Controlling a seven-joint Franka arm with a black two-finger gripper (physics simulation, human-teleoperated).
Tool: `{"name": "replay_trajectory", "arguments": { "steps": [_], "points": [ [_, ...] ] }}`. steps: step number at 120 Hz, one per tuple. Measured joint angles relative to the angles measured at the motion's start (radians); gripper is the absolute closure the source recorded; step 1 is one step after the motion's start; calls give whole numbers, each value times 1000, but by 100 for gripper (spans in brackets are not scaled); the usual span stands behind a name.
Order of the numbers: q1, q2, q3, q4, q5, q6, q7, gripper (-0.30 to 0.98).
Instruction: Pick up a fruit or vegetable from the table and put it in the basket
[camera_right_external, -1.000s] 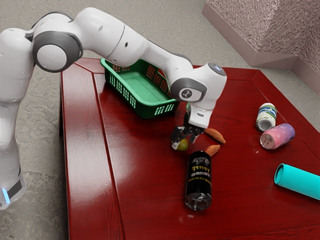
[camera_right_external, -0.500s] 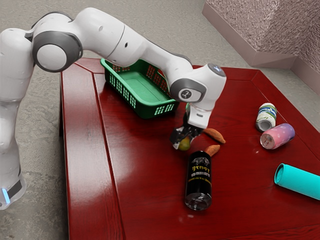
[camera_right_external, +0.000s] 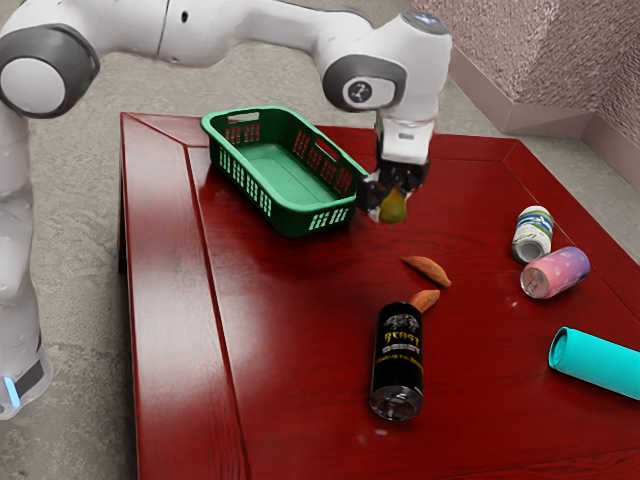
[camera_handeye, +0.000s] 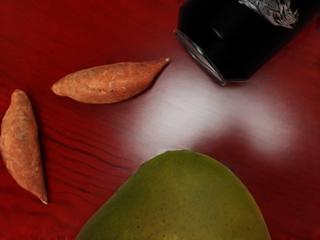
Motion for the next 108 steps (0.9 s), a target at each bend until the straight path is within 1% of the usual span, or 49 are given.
{"name": "replay_trajectory", "arguments": {
  "steps": [8,19,29,37,43,53,65,84,92,100,108],
  "points": [
    [-38,-33,40,4,1,-30,-3,38],
    [-153,-52,158,5,11,-75,-4,39],
    [-222,-56,251,4,20,-108,0,39],
    [-237,-57,313,4,26,-131,4,39],
    [-227,-55,356,4,29,-143,7,39],
    [-185,-50,429,3,33,-156,15,39],
    [-88,-42,490,0,42,-165,26,39],
    [146,-7,510,-23,52,-141,42,39],
    [223,1,511,-30,52,-124,48,39],
    [256,3,510,-32,52,-111,53,39],
    [240,4,508,-34,52,-101,57,39]
  ]
}}
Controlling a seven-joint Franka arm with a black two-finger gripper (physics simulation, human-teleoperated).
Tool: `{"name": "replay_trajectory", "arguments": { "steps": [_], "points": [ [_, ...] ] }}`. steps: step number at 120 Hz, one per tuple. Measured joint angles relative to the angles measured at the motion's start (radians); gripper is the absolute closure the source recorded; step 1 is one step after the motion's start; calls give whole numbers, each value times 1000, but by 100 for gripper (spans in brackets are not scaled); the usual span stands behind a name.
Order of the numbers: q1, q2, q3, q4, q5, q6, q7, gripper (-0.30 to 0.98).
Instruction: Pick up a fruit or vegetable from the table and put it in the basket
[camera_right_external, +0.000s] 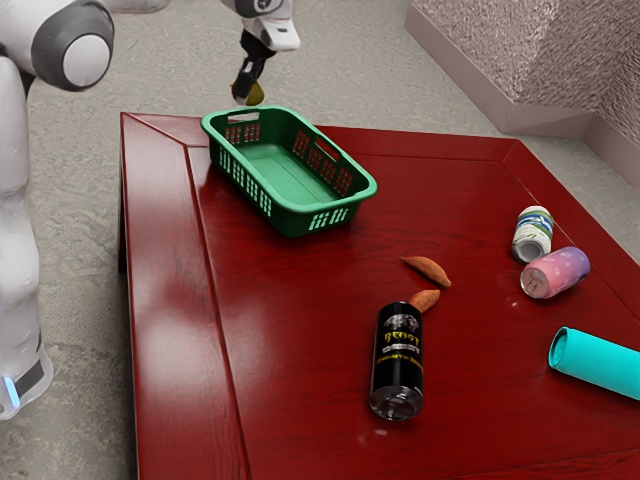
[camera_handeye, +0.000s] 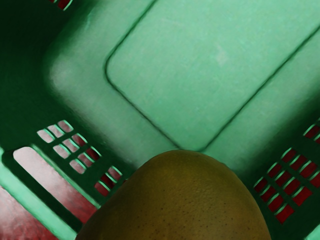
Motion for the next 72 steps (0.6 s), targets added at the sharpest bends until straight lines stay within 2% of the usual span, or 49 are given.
{"name": "replay_trajectory", "arguments": {
  "steps": [16,28,41,54,72],
  "points": [
    [-146,-1,-2,-19,0,24,7,38],
    [-279,-1,-1,-33,-4,32,8,20],
    [-369,0,0,-35,-18,36,9,9],
    [-380,0,6,-34,-58,38,10,4],
    [-263,-8,-24,-25,-116,17,8,2]
  ]
}}
